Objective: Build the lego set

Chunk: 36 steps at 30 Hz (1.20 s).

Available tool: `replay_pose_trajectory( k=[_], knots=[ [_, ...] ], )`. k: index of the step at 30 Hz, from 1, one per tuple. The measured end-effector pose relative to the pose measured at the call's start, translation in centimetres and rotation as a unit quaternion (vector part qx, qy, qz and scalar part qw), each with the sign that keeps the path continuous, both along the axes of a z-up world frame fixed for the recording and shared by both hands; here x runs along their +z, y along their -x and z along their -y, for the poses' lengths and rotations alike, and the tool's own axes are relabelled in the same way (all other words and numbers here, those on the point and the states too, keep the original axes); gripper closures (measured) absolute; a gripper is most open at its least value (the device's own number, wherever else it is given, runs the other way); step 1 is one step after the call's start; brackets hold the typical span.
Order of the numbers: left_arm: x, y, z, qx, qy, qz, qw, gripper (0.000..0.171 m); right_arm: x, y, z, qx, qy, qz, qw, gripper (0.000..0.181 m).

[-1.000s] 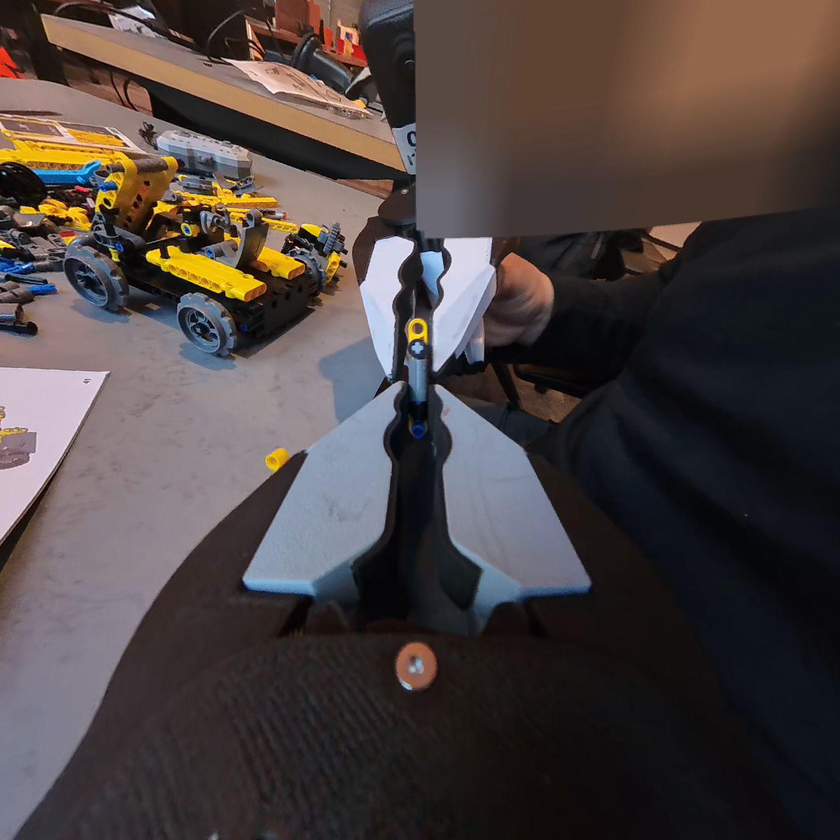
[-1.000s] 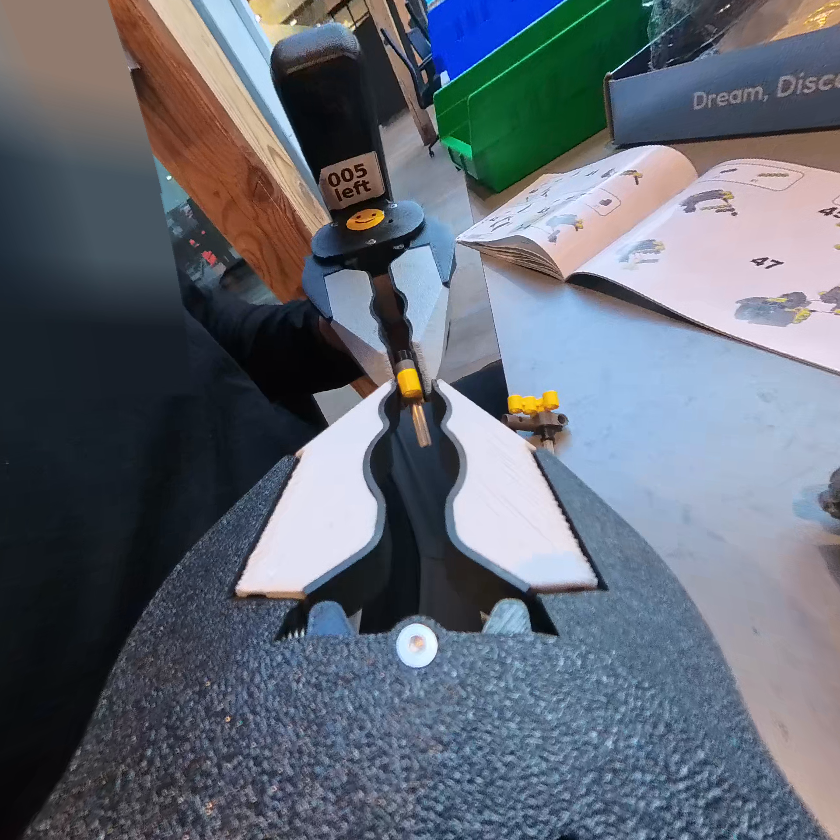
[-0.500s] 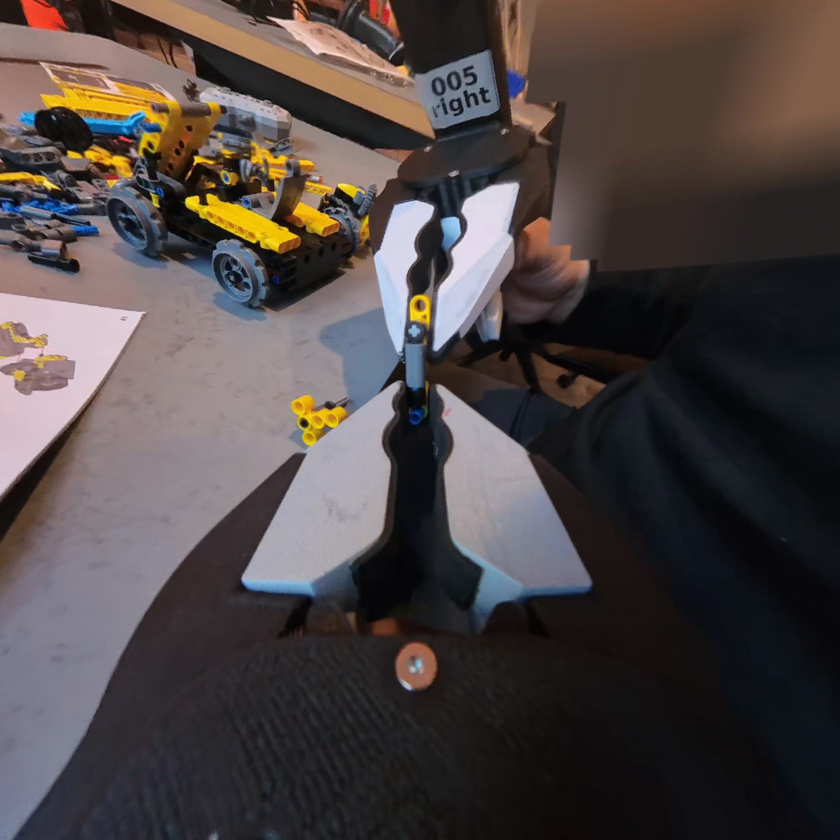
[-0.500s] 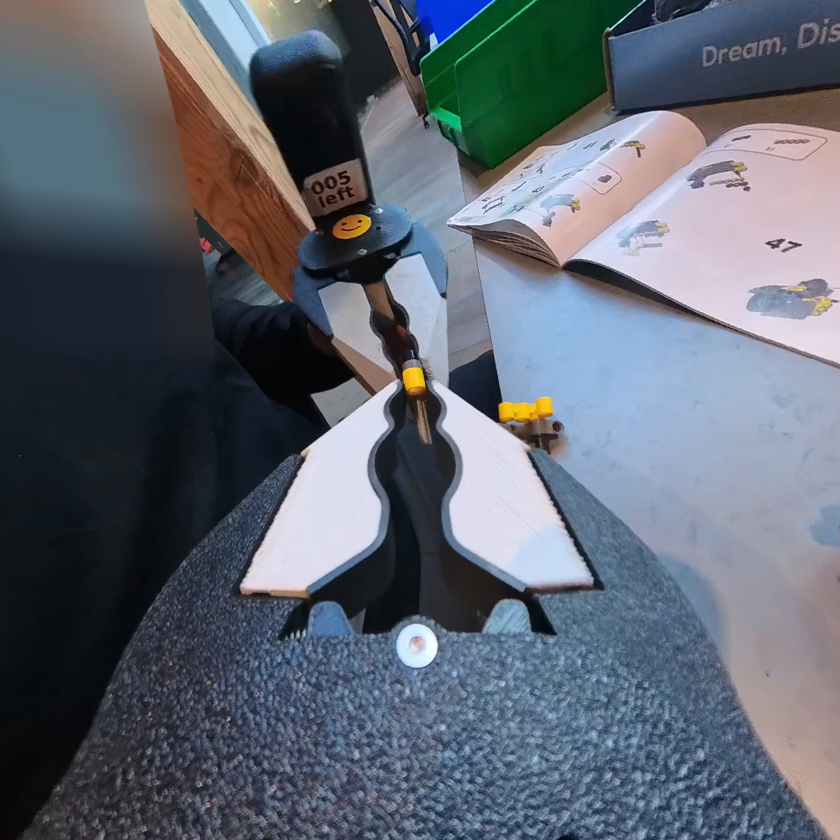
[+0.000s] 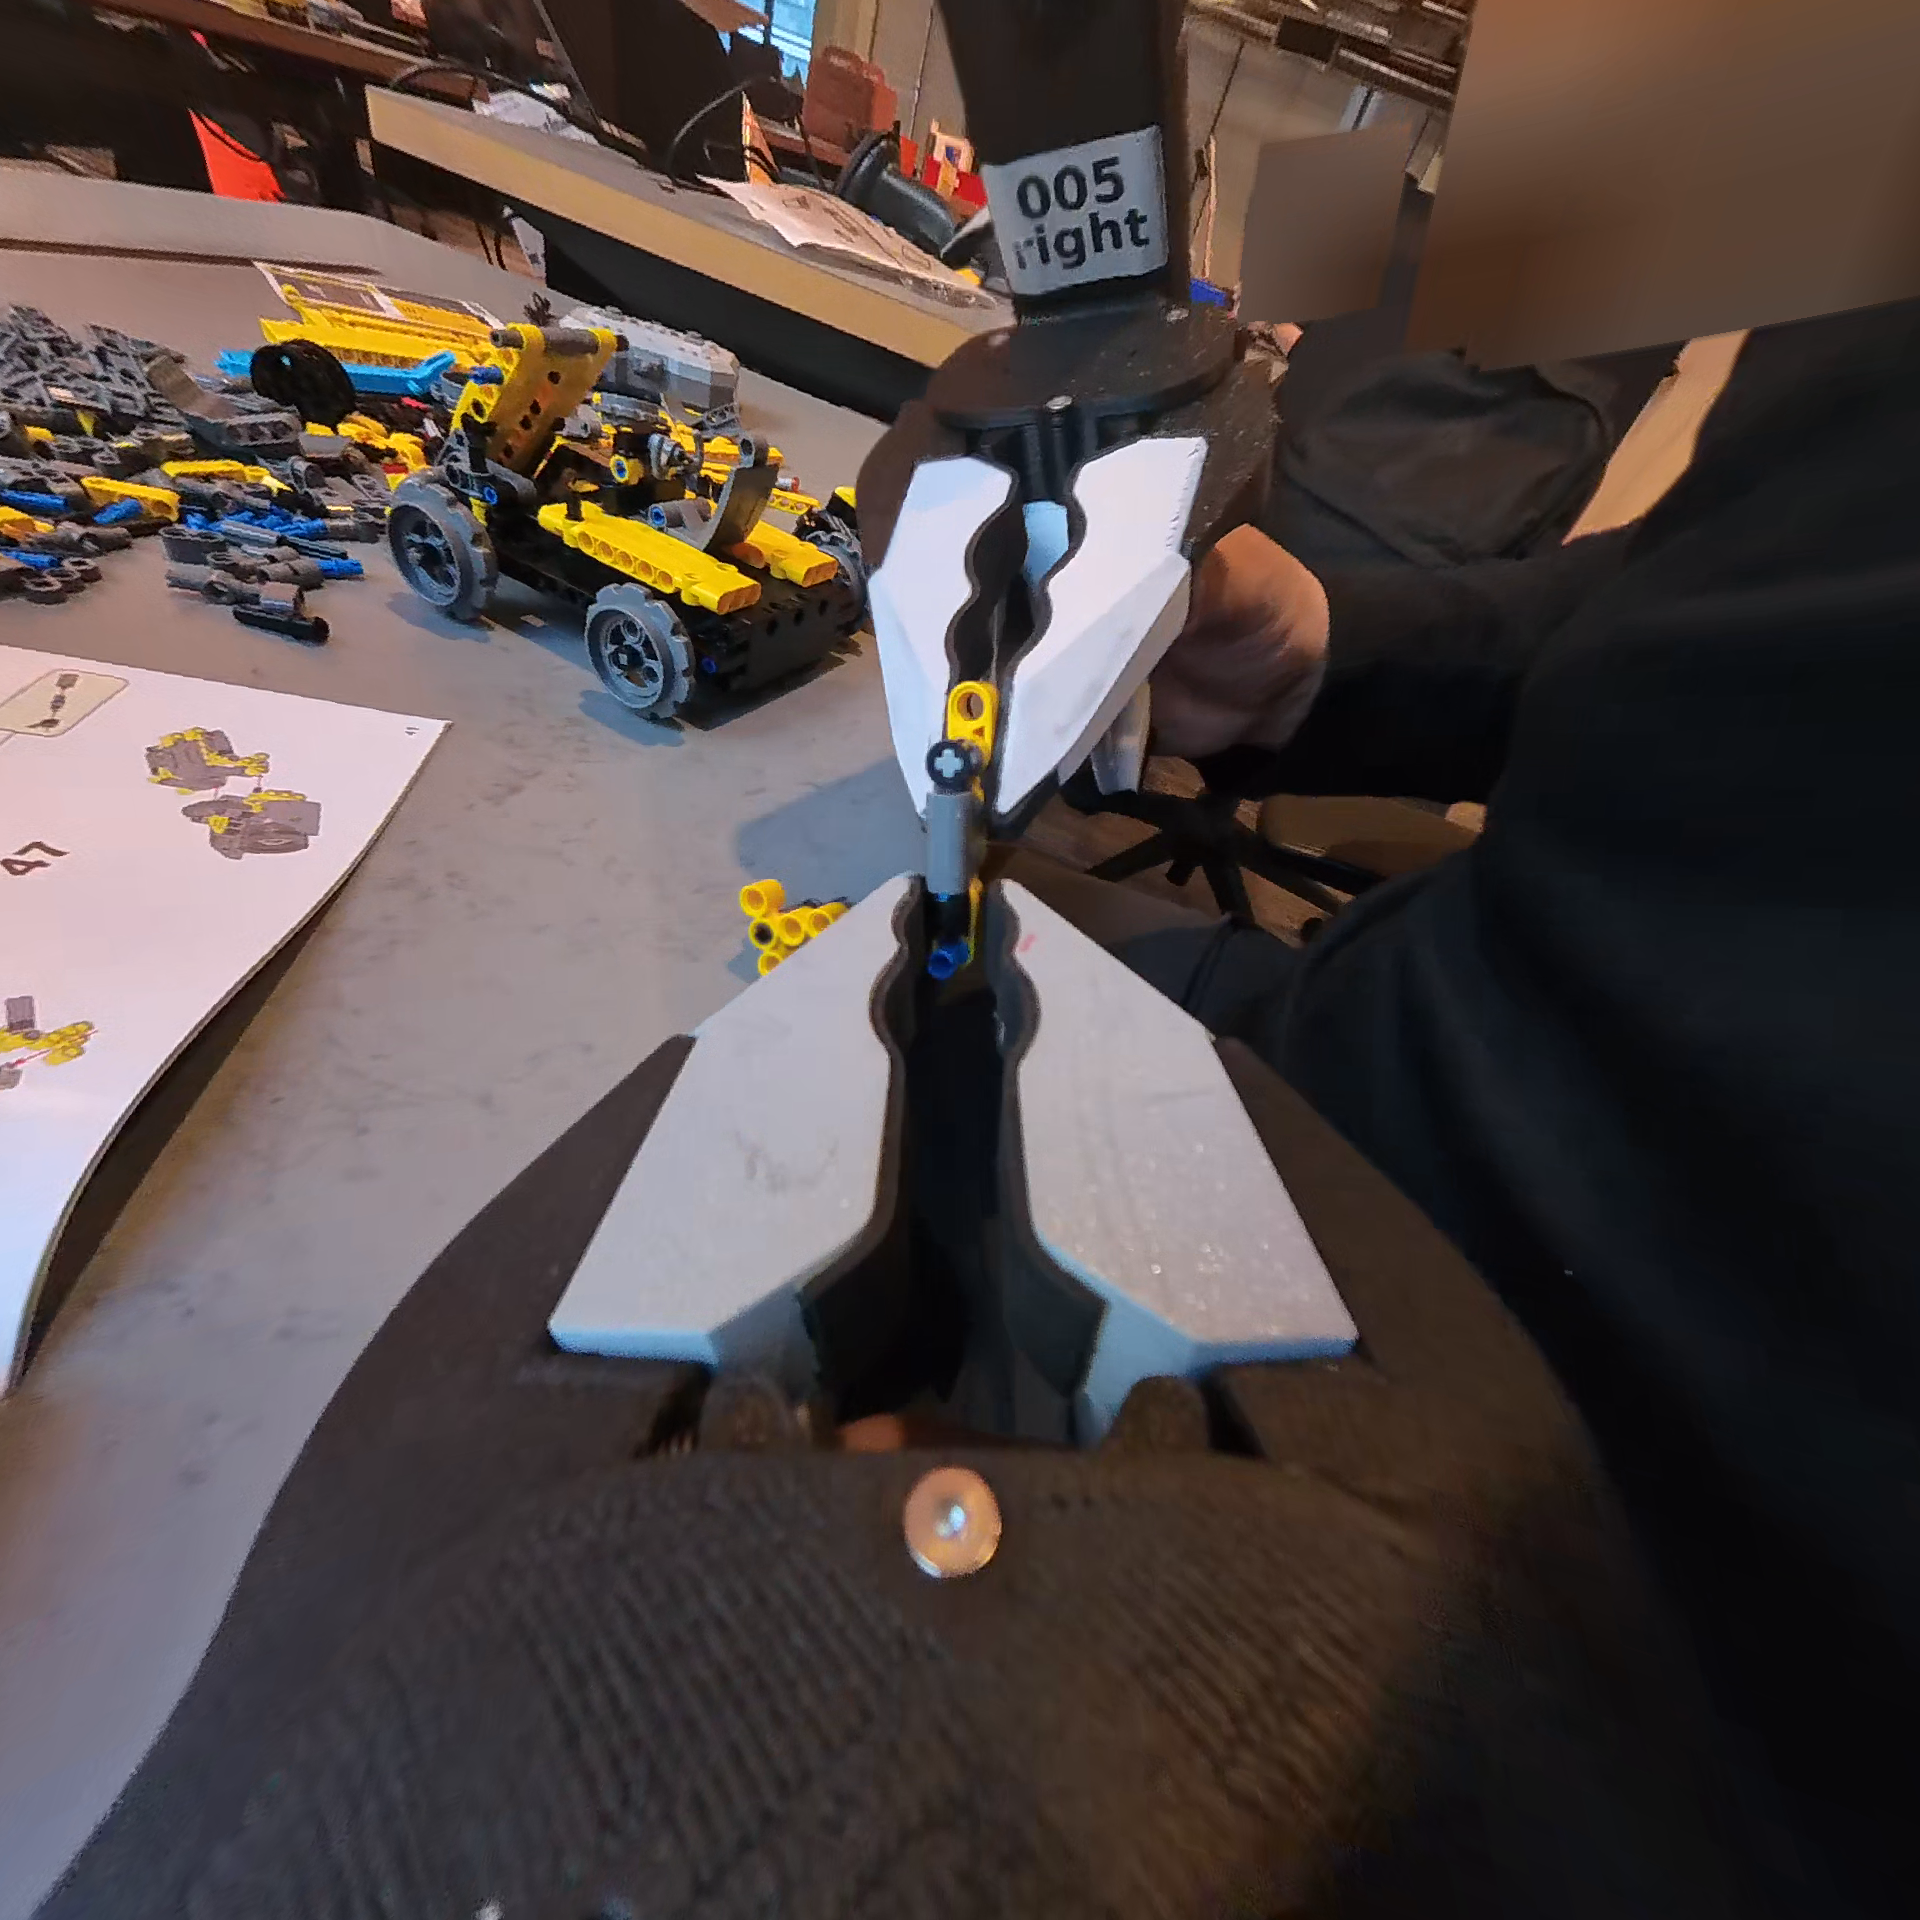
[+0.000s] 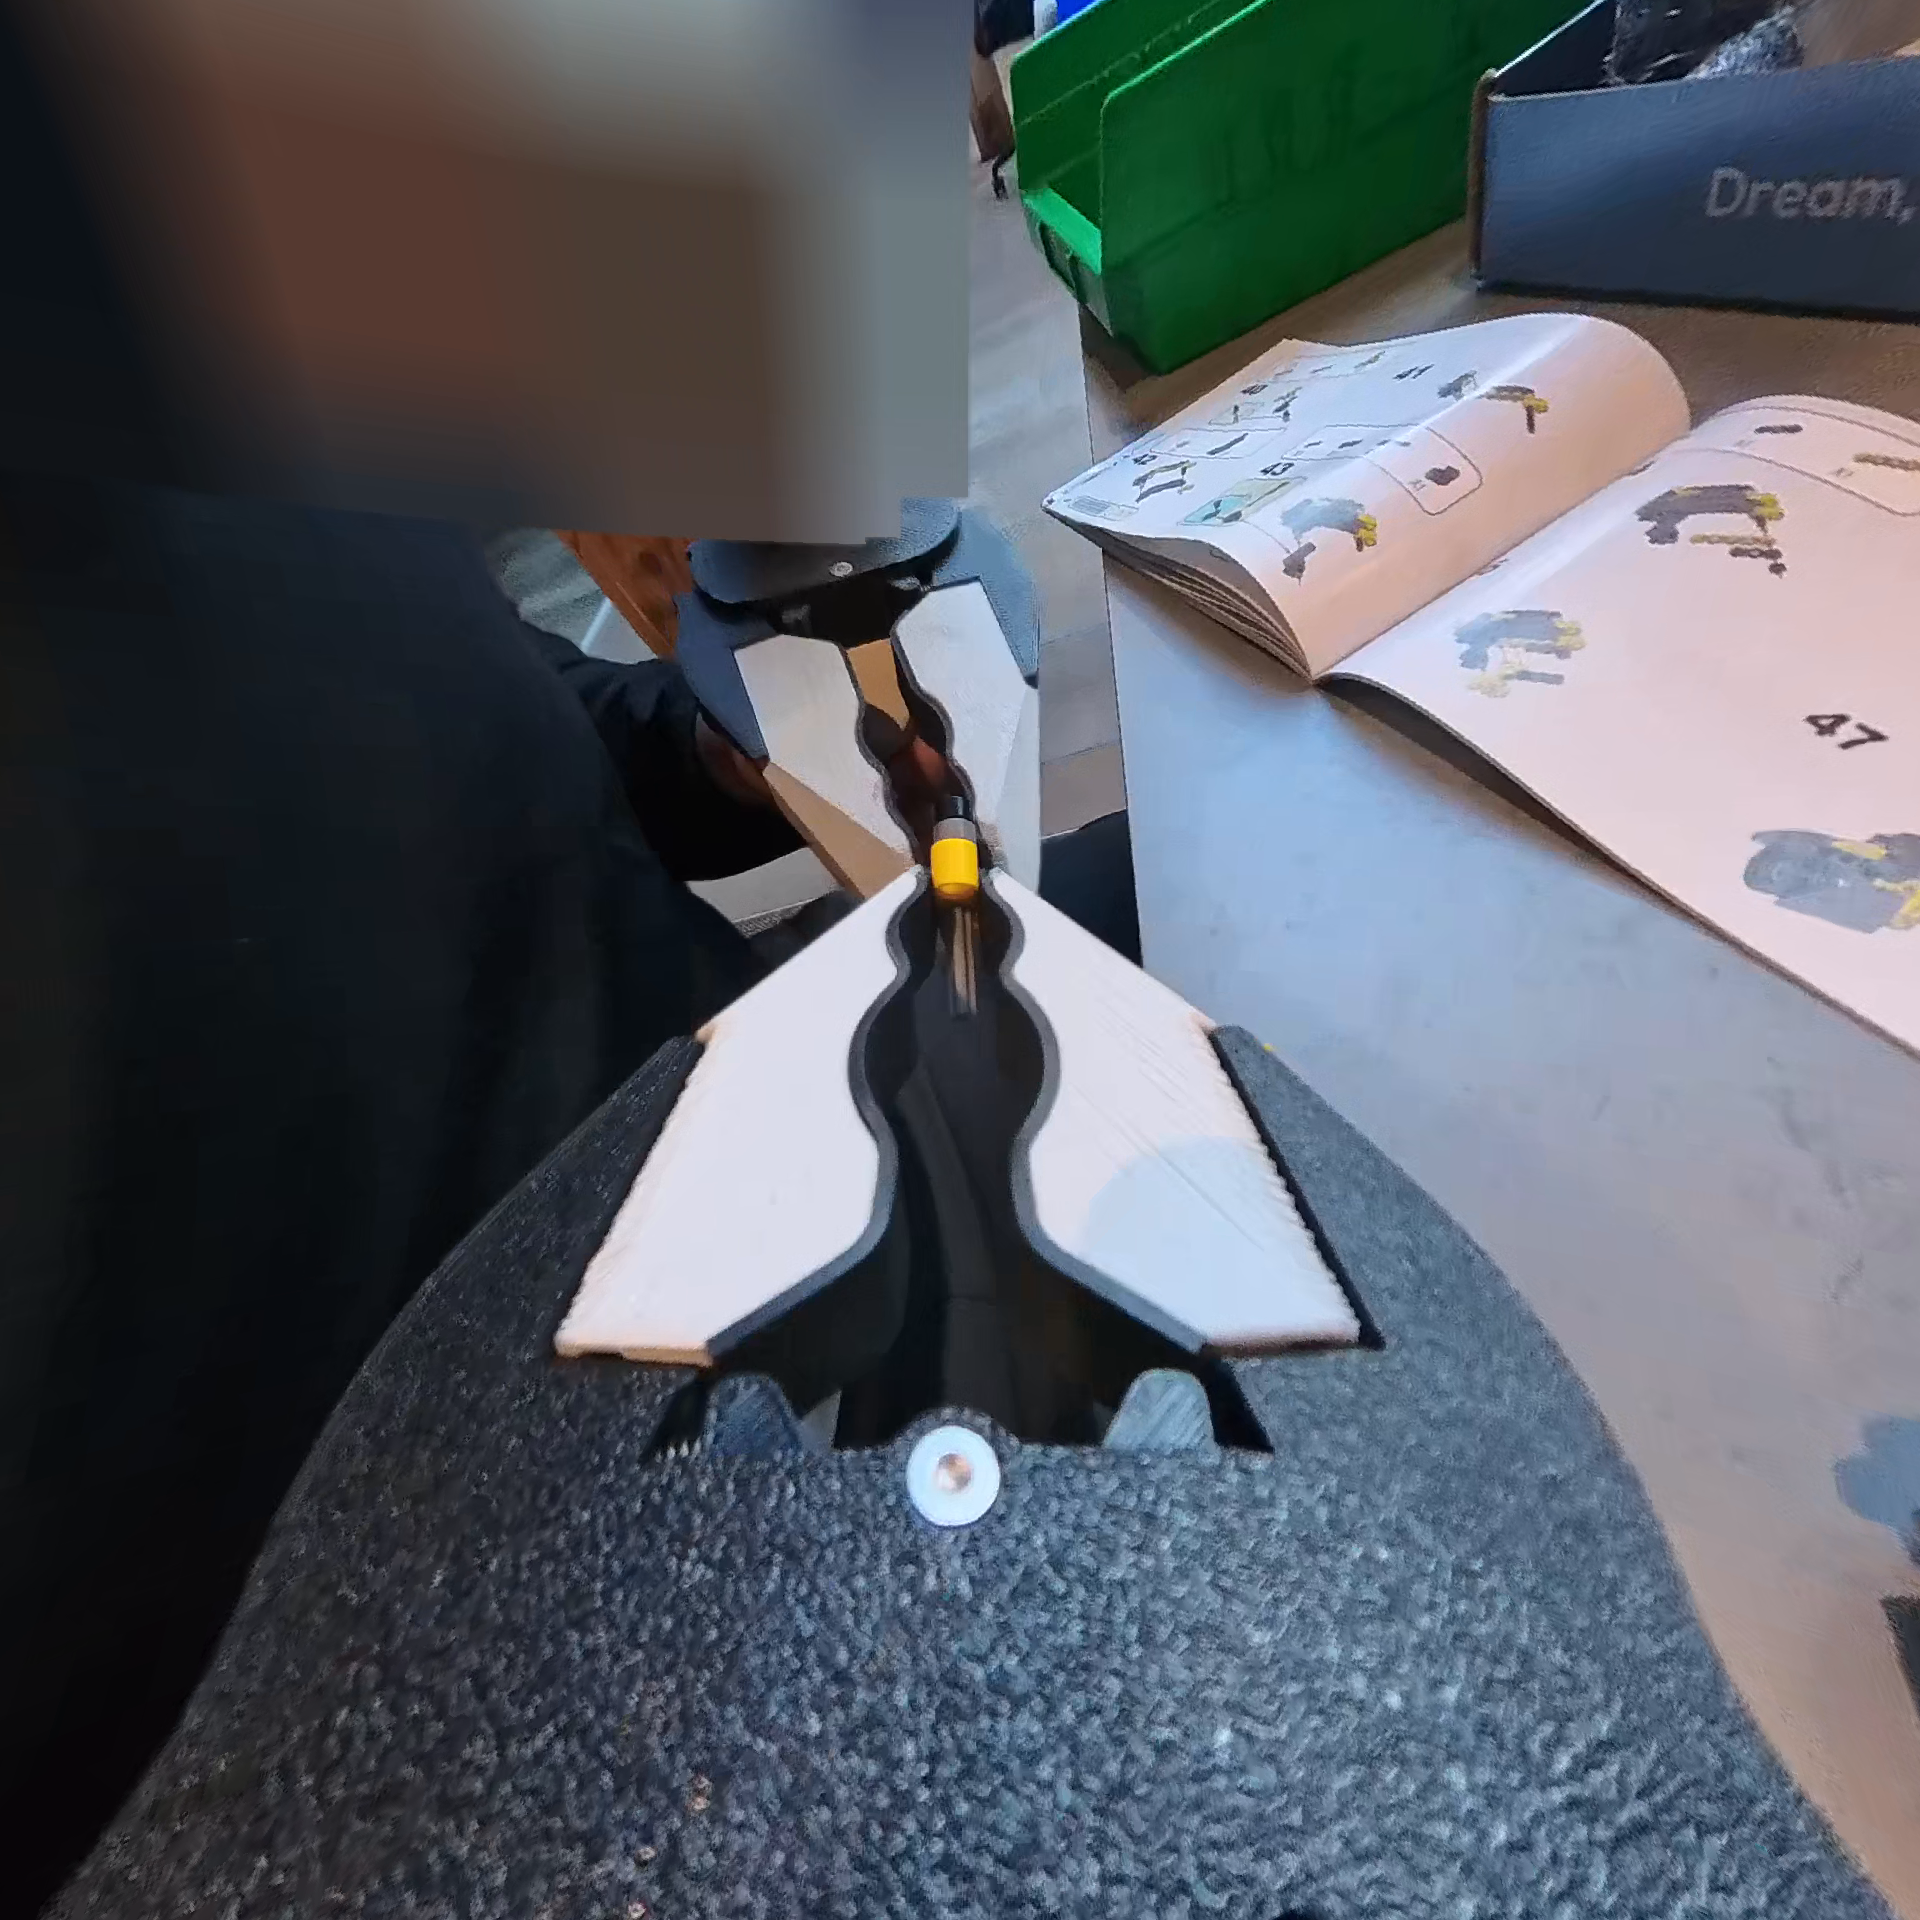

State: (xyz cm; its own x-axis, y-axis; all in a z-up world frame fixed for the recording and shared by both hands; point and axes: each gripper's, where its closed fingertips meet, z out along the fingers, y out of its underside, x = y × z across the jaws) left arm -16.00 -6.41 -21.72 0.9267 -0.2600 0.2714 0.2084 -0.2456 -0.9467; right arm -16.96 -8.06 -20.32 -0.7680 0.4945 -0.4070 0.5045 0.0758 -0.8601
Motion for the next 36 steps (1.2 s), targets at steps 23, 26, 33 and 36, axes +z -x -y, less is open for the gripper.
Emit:
replay_pose_trajectory(
  k=[23,26,33,36],
  knots=[
    [0.4,2.6,1.1,0.021,-0.014,0.055,0.998,0.161,0.6,2.5,0.5,0.014,0.005,0.003,1.000,0.175],
    [0.3,2.6,1.1,0.025,-0.011,0.052,0.998,0.161,0.7,2.4,0.0,-0.001,0.014,0.010,1.000,0.175],
    [0.7,1.2,0.9,-0.001,-0.014,0.069,0.997,0.165,0.9,1.0,-0.7,-0.010,0.037,-0.001,0.999,0.175],
    [0.9,0.6,0.7,-0.010,-0.016,0.069,0.997,0.165,1.0,0.4,-1.0,-0.010,0.042,-0.006,0.999,0.175]
  ],
)
